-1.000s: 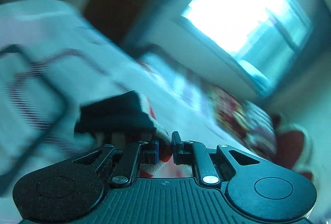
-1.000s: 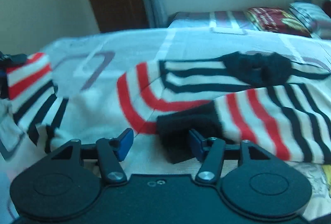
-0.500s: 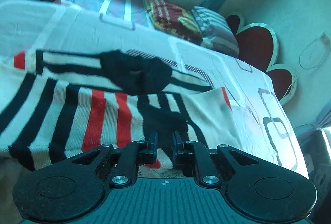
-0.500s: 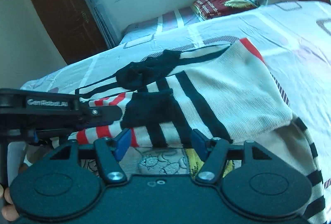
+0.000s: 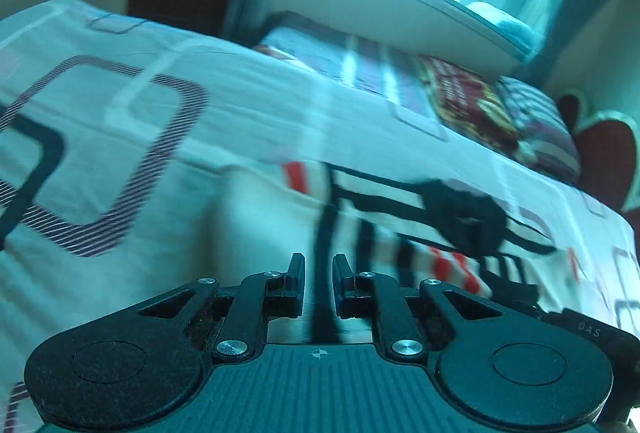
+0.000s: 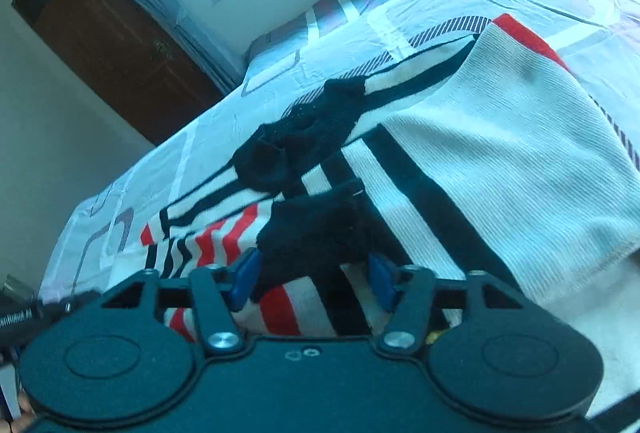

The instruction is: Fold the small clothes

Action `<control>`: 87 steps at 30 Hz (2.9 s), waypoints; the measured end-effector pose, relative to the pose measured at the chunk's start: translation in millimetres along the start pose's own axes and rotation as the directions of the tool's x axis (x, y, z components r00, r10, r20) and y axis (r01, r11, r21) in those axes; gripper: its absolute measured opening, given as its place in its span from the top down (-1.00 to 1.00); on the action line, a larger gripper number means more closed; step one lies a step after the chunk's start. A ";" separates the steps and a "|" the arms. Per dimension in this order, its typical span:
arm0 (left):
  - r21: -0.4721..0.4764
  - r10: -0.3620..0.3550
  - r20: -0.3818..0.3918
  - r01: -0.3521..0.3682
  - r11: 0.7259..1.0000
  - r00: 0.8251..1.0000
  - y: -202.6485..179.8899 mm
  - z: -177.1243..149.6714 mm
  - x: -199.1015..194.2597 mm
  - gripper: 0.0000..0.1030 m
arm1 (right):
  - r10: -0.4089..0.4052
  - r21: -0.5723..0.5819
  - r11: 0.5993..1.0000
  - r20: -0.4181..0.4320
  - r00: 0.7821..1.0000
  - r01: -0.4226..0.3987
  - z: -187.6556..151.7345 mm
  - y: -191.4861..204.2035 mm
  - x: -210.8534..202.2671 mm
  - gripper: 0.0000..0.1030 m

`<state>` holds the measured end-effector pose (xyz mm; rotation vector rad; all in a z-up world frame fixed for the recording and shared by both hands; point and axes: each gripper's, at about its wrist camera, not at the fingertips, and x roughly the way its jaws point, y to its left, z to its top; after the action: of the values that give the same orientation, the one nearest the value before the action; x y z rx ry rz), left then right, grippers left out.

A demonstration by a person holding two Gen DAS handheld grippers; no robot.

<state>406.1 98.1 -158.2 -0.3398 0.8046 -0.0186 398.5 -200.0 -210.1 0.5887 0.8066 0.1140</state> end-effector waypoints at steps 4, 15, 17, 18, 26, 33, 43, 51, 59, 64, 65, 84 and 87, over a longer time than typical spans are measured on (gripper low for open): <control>-0.023 0.030 0.002 -0.030 0.999 1.000 18.7 0.5 5.9 0.75 | 0.009 -0.078 0.997 0.005 1.000 -0.008 1.5 18.0 5.0 0.76; -0.005 -0.051 -0.078 0.050 0.999 0.996 -5.4 -10.2 39.9 0.75 | -0.172 -0.228 0.946 0.244 0.954 0.229 8.5 -4.2 -70.5 0.78; 0.002 -0.052 -0.093 0.052 0.999 0.994 -11.2 -13.1 52.5 0.75 | -0.246 -0.190 0.941 0.189 0.951 0.281 2.3 -27.8 -59.1 0.78; 0.006 -0.047 -0.096 0.047 0.999 0.994 -12.9 -12.9 57.8 0.75 | -0.262 -0.178 0.940 0.168 0.950 0.291 -1.5 -35.2 -55.5 0.78; -0.037 -0.010 -0.096 0.007 0.999 0.995 -7.9 10.5 85.8 0.74 | -0.210 -0.066 0.973 0.145 0.967 0.221 5.1 -46.5 -58.9 -0.31; -0.062 -0.024 -0.096 0.018 0.998 0.995 -4.1 14.2 94.3 0.69 | -0.187 -0.040 0.980 0.113 0.976 0.193 7.2 -61.5 -54.8 0.30; -0.044 -0.020 -0.082 0.016 0.999 0.996 -4.4 13.0 109.3 -0.45 | -0.242 -0.168 0.948 0.168 0.956 0.269 7.9 -41.8 -56.3 0.69; 0.037 -0.026 0.038 0.025 0.999 0.999 -12.1 19.2 102.2 0.65 | -0.271 -0.189 0.930 0.222 0.937 0.314 4.5 -43.3 -63.7 0.73; 0.095 0.069 0.052 -0.074 0.993 0.996 -9.9 17.1 83.1 0.67 | -0.319 -0.176 0.914 0.247 0.915 0.366 6.0 -42.3 -71.5 0.35; 0.130 -0.028 0.057 0.020 0.991 0.998 -25.7 -1.1 27.8 0.67 | -0.263 -0.199 0.923 0.295 0.919 0.328 7.9 -30.1 -90.8 0.11; 0.137 -0.052 0.043 0.045 0.989 0.998 -30.6 -9.4 20.1 0.67 | -0.248 -0.205 0.927 0.298 0.922 0.315 7.7 -26.4 -91.9 0.05; 0.103 0.015 0.026 -0.017 0.995 1.000 -3.8 -92.1 4.7 0.93 | -0.197 -0.304 0.923 0.149 0.969 0.235 -28.4 -15.6 -61.1 -0.03; 0.140 0.042 0.016 -0.044 0.989 0.999 -16.7 -91.2 3.6 0.92 | -0.252 -0.306 0.912 0.103 0.962 0.272 -26.6 -25.3 -45.0 -0.01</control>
<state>345.8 55.3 -214.2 -0.1892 0.7930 -0.0322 345.3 -223.3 -209.0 0.1736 0.7805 -0.0216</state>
